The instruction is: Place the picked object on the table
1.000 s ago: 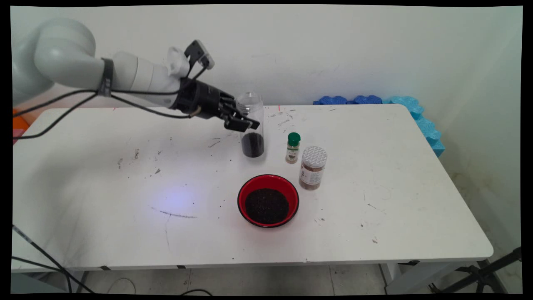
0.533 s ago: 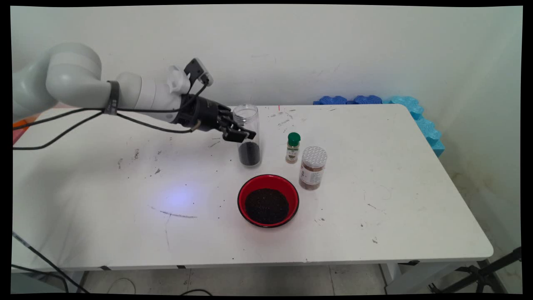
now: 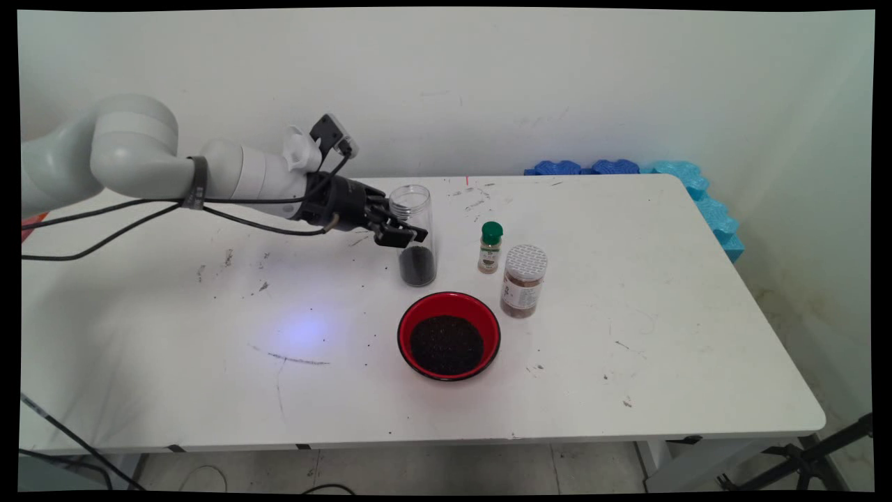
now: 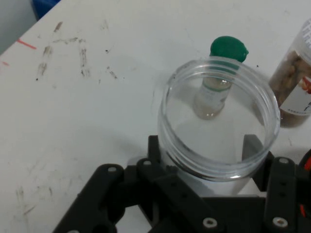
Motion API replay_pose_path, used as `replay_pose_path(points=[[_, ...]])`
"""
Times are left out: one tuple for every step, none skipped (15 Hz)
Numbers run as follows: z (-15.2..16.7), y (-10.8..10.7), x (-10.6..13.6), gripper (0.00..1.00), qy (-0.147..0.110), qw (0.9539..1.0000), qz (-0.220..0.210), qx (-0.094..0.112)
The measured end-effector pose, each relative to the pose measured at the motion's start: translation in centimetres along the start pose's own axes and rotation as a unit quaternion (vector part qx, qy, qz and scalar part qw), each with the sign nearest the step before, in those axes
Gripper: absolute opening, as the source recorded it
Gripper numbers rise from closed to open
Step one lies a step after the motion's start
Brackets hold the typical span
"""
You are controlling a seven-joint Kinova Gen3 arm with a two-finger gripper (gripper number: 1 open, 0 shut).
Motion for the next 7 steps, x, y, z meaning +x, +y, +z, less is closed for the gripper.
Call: replay_pose_path(points=[[0.08, -0.01, -0.10, 0.00, 0.000, 1.0000, -0.001, 0.000], [0.19, -0.03, -0.25, 0.00, 0.000, 1.0000, -0.003, 0.001], [0.30, -0.06, -0.38, 0.00, 0.000, 1.0000, -0.005, 0.002], [0.40, -0.07, -0.47, 0.00, 0.000, 1.0000, -0.008, 0.002], [0.49, -0.08, -0.59, 1.00, 0.001, 0.9999, -0.010, 0.002], [0.54, -0.07, -0.66, 1.00, 0.002, 0.9999, -0.013, 0.002], [0.58, -0.04, -0.72, 1.00, 0.002, 0.9999, -0.015, 0.001]])
